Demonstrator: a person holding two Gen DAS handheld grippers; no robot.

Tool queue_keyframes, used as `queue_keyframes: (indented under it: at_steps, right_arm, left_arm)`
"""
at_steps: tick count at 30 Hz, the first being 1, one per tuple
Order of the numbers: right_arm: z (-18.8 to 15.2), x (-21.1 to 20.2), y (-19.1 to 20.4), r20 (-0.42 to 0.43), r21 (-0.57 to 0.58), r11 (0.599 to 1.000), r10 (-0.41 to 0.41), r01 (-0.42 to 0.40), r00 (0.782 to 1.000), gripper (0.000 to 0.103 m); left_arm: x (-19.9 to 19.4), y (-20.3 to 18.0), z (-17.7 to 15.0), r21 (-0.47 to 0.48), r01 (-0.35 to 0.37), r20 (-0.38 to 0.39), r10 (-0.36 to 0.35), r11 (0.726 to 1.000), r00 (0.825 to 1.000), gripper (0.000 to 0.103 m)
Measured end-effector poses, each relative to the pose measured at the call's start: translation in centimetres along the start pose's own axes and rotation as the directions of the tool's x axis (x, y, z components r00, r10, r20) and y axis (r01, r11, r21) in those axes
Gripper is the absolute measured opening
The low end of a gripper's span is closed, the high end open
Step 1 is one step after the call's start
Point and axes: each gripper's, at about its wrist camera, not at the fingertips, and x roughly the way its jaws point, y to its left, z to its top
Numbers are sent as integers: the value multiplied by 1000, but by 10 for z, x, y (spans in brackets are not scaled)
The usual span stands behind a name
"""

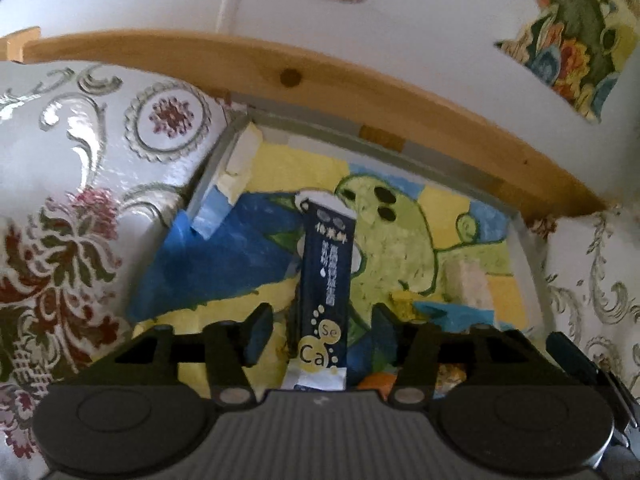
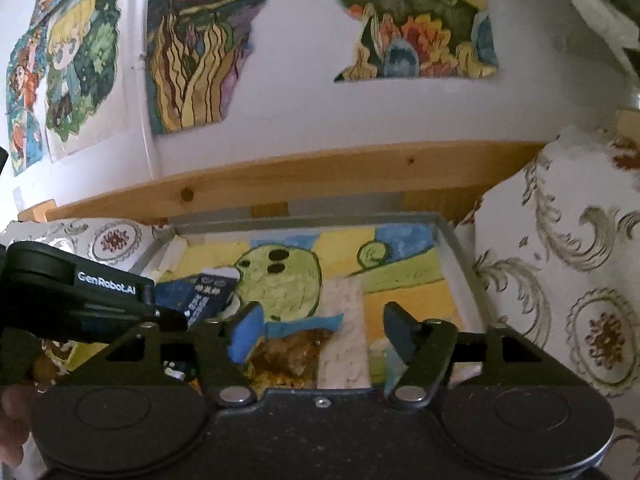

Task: Organize snacks
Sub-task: 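Lower both packets into the grey tray and open both tools, then raise both open tools from the tray and move back over the snacks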

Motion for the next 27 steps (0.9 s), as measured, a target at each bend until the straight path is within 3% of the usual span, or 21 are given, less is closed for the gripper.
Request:
queue_keyframes:
  at_steps: [10, 12, 16, 27]
  right_arm:
    - [18, -59, -3, 123, -18, 999, -33, 35, 992, 101]
    - [20, -72, -4, 142, -11, 999, -46, 48, 989, 102]
    - [21, -95, -7, 153, -16, 998, -51, 54, 987, 102]
    - [-1, -169, -10, 186, -12, 997, -78, 82, 979, 102]
  left_arm:
    - [-69, -2, -13, 9, 30, 151, -32, 999, 988, 93]
    - [-82, -3, -17, 17, 39, 177, -42, 999, 983, 101]
    - [-110, -3, -32, 33, 54, 218, -60, 998, 974, 103]
    - [-171, -8, -84, 107, -1, 310, -32, 994, 950, 103]
